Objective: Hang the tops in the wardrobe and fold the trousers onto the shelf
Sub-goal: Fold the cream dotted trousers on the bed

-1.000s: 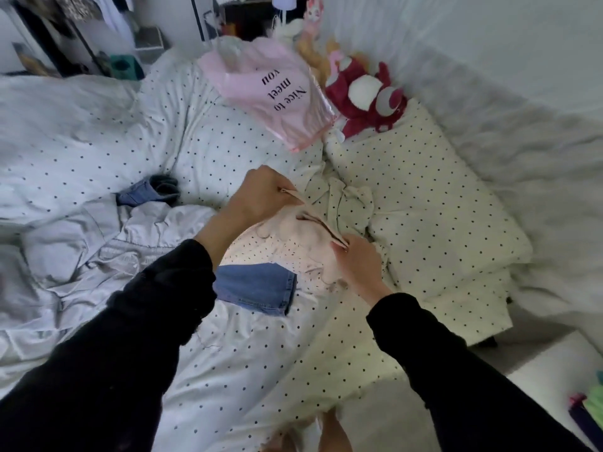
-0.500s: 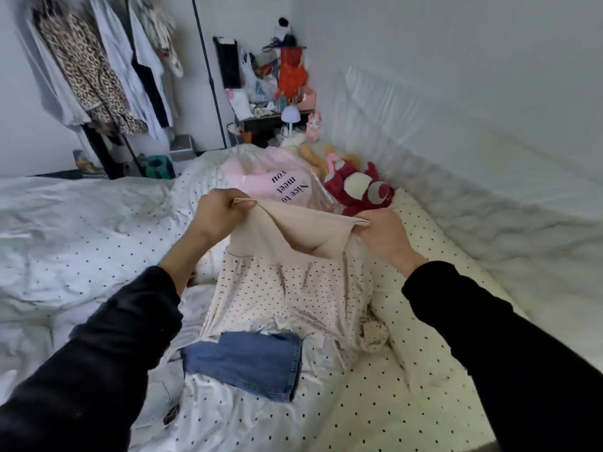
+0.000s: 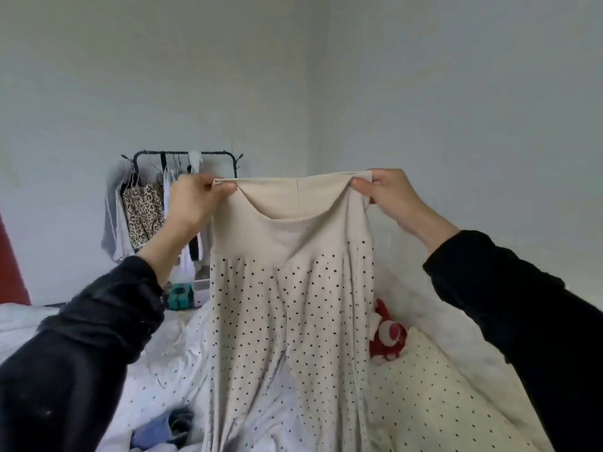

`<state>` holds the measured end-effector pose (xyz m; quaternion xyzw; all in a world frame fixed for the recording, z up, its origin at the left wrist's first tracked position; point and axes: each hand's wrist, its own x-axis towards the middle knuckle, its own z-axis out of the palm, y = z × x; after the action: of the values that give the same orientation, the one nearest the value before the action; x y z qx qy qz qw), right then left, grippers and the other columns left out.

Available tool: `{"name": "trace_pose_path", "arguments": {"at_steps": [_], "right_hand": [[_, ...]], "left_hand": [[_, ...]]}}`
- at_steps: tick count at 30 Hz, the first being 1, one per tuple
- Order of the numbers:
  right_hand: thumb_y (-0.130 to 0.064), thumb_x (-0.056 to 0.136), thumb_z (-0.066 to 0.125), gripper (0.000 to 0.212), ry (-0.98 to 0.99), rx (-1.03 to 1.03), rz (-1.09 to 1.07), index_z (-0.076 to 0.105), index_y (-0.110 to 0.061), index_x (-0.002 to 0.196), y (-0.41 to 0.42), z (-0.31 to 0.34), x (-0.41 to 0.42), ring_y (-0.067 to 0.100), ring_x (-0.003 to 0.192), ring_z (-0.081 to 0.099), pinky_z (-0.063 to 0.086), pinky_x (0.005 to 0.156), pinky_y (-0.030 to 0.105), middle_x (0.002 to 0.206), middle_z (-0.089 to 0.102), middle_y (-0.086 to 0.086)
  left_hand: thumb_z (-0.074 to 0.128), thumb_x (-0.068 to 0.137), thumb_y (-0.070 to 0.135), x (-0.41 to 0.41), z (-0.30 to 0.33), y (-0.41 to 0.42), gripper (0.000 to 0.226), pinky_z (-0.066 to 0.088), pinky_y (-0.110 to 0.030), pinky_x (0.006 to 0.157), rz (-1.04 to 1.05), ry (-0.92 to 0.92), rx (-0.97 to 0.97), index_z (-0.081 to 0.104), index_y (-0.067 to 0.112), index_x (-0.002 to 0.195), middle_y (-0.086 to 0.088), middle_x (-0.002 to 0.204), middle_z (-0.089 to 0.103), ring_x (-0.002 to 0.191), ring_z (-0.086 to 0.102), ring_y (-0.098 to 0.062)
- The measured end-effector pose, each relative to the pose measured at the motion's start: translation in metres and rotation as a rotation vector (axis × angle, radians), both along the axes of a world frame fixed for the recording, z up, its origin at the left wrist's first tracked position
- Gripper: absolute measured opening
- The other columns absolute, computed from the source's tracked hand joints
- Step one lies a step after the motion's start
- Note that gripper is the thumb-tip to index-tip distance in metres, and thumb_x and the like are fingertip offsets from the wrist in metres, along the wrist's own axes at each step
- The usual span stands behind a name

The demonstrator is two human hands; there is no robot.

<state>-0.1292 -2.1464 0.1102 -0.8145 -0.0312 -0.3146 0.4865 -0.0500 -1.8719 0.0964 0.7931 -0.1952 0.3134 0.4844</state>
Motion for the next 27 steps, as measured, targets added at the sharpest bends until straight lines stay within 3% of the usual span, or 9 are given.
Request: {"name": "trace_pose_path", "arguments": {"at_steps": [3, 5, 8, 12, 15, 18, 20, 23, 27], "right_hand": [[-0.015, 0.087, 0.064, 0.03, -0.079, -0.014, -0.035, 0.063, 0.014, 0.097, -0.006, 0.05, 0.01, 0.021, 0.079, 0.057, 0.05, 0.087, 0.048, 0.097, 0.066, 0.028], [-0.015, 0.088, 0.062, 0.03, -0.147, -0.014, -0.054, 0.062, 0.014, 0.095, -0.01, 0.086, 0.016, 0.021, 0.077, 0.056, 0.052, 0.08, 0.043, 0.085, 0.064, 0.021], [-0.016, 0.09, 0.059, 0.032, -0.272, 0.006, -0.084, 0.058, 0.016, 0.088, -0.012, 0.141, 0.021, 0.02, 0.071, 0.05, 0.043, 0.068, 0.033, 0.076, 0.054, 0.01], [-0.016, 0.093, 0.054, 0.02, -0.469, 0.032, -0.106, 0.058, -0.005, 0.078, -0.009, 0.187, 0.014, 0.017, 0.062, 0.036, 0.028, 0.057, 0.028, 0.066, 0.04, 0.005], [-0.016, 0.092, 0.056, 0.03, -0.404, -0.006, -0.067, 0.058, 0.012, 0.081, -0.018, 0.187, 0.025, 0.018, 0.067, 0.041, 0.034, 0.065, 0.03, 0.072, 0.047, 0.007], [-0.015, 0.09, 0.058, 0.024, -0.262, -0.027, -0.057, 0.059, 0.006, 0.078, -0.034, 0.167, 0.032, 0.018, 0.071, 0.043, 0.037, 0.071, 0.032, 0.076, 0.048, 0.007], [-0.013, 0.091, 0.056, 0.027, -0.185, -0.049, -0.039, 0.058, 0.013, 0.082, -0.039, 0.15, 0.032, 0.019, 0.073, 0.043, 0.036, 0.072, 0.032, 0.078, 0.049, 0.008], [-0.011, 0.094, 0.052, 0.032, -0.085, -0.065, -0.006, 0.054, 0.02, 0.098, -0.029, 0.117, 0.032, 0.019, 0.074, 0.046, 0.041, 0.071, 0.032, 0.082, 0.052, 0.009], [-0.011, 0.095, 0.049, 0.03, 0.106, 0.0, 0.075, 0.053, 0.018, 0.103, -0.006, 0.046, 0.041, 0.022, 0.078, 0.052, 0.052, 0.078, 0.041, 0.088, 0.054, 0.011]], "left_hand": [[0.067, 0.085, 0.024, 0.007, 0.047, -0.006, 0.016, 0.033, -0.017, 0.052, 0.043, -0.089, 0.016, 0.071, 0.008, 0.087, -0.008, 0.075, 0.06, 0.072, 0.051, -0.019], [0.067, 0.085, 0.024, 0.01, 0.086, -0.009, 0.016, 0.035, -0.025, 0.056, 0.05, -0.147, -0.042, 0.07, 0.008, 0.083, -0.009, 0.075, 0.06, 0.072, 0.049, -0.019], [0.066, 0.085, 0.023, 0.008, 0.146, -0.01, 0.017, 0.032, -0.03, 0.058, 0.047, -0.236, -0.174, 0.068, 0.007, 0.081, -0.009, 0.074, 0.058, 0.071, 0.044, -0.018], [0.063, 0.087, 0.02, -0.001, 0.193, -0.013, 0.024, 0.029, -0.029, 0.058, 0.044, -0.375, -0.228, 0.065, -0.004, 0.08, -0.009, 0.072, 0.051, 0.07, 0.039, -0.016], [0.06, 0.09, 0.018, 0.005, 0.184, -0.011, 0.023, 0.028, -0.031, 0.057, 0.115, -0.341, -0.098, 0.065, -0.002, 0.081, -0.014, 0.073, 0.055, 0.071, 0.044, -0.02], [0.059, 0.091, 0.018, 0.021, 0.155, 0.001, 0.024, 0.035, -0.033, 0.06, 0.126, -0.276, -0.022, 0.067, -0.004, 0.084, -0.021, 0.075, 0.061, 0.072, 0.049, -0.025], [0.058, 0.092, 0.017, 0.025, 0.133, 0.008, 0.022, 0.037, -0.032, 0.062, 0.089, -0.219, -0.038, 0.067, -0.002, 0.085, -0.016, 0.071, 0.058, 0.072, 0.049, -0.024], [0.063, 0.085, 0.024, 0.029, 0.095, 0.018, 0.032, 0.027, -0.03, 0.057, -0.008, -0.105, -0.122, 0.06, -0.006, 0.073, -0.007, 0.06, 0.043, 0.065, 0.039, -0.019], [0.066, 0.083, 0.031, 0.028, 0.023, 0.031, 0.037, 0.032, -0.031, 0.066, -0.073, 0.097, -0.185, 0.063, -0.005, 0.076, -0.007, 0.069, 0.049, 0.07, 0.041, -0.017]]}}
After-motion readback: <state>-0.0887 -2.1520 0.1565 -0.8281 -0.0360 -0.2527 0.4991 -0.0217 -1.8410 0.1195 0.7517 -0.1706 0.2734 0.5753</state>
